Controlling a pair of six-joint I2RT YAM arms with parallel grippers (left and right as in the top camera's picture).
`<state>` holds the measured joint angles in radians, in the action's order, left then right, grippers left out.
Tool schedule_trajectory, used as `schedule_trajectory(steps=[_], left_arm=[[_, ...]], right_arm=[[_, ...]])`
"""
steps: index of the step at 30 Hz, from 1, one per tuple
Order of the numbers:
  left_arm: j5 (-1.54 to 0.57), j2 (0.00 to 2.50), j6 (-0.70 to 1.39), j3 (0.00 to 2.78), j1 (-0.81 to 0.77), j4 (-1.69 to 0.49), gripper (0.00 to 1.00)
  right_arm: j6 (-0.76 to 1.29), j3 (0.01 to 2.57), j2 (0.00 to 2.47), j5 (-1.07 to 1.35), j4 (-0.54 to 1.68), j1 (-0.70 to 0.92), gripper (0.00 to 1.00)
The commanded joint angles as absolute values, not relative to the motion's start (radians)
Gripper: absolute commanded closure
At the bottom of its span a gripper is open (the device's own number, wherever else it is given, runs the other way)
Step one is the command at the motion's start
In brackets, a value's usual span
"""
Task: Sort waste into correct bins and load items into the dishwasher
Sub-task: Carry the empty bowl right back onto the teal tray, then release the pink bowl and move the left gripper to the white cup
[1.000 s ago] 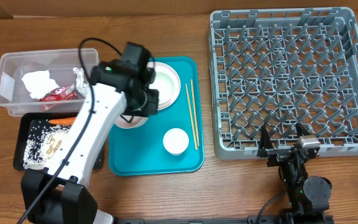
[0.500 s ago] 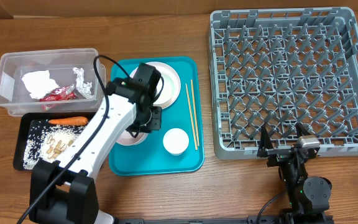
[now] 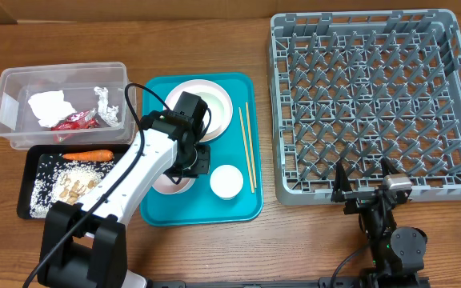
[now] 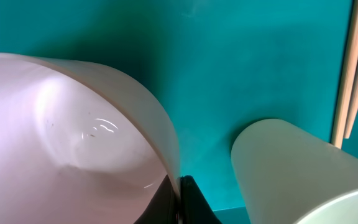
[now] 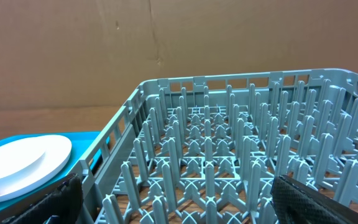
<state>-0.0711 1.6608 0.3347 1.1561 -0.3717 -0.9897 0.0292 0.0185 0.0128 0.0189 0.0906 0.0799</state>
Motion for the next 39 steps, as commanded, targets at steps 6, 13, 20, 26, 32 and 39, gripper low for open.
schedule_trajectory(steps=[6, 13, 20, 26, 32, 39], left_arm=[[-0.079, 1.65, 0.345, 1.144, -0.376, -0.982, 0.96], [-0.079, 1.65, 0.353, 1.106, -0.376, -0.947, 0.96], [-0.078, 1.649, 0.353, 1.097, -0.376, -0.926, 0.67], [-0.067, 1.649, 0.344, 1.118, -0.372, -0.931, 0.49], [-0.018, 1.649, 0.344, 1.284, -0.344, -1.019, 0.49], [-0.011, 1.649, 0.344, 1.51, -0.341, -1.081, 0.48]], right_arm=[[0.027, 0.008, 0.003, 0.016, 0.084, 0.078, 0.0], [0.027, 0.008, 0.003, 0.016, 0.084, 0.078, 0.0], [0.027, 0.008, 0.003, 0.016, 0.084, 0.078, 0.0], [0.027, 0.008, 0.003, 0.016, 0.084, 0.078, 0.0], [0.027, 0.008, 0.003, 0.016, 0.084, 0.078, 0.0], [0.027, 0.008, 0.003, 0.016, 0.084, 0.078, 0.0]])
